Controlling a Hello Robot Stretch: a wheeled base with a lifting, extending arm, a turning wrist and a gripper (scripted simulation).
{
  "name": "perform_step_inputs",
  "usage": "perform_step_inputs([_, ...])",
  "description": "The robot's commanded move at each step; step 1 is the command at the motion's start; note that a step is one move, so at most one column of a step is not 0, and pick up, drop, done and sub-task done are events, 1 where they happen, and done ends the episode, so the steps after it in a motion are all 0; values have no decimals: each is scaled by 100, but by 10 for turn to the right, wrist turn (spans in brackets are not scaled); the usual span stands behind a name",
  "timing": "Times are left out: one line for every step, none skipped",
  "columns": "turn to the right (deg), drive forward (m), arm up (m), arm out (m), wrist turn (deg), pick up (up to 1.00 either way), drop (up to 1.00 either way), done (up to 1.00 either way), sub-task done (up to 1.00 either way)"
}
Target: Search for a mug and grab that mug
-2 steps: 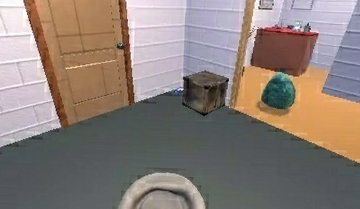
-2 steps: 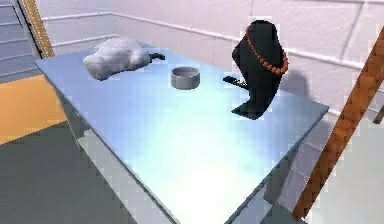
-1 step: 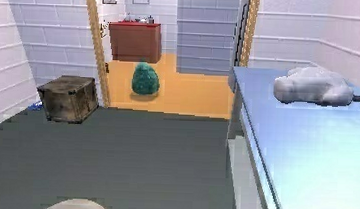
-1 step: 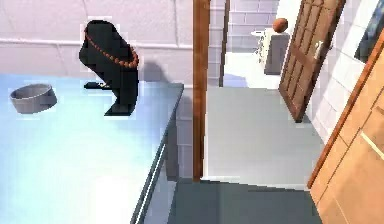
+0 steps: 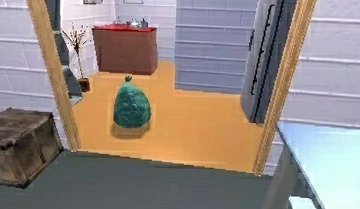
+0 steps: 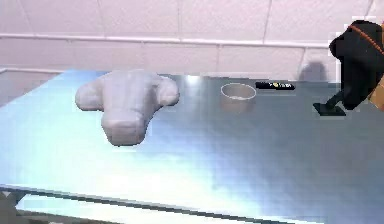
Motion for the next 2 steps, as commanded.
perform_step_inputs([0, 100, 0, 0, 0, 0, 0, 0, 0])
perform_step_inputs([0, 100, 0, 0, 0, 0, 0, 0, 0])
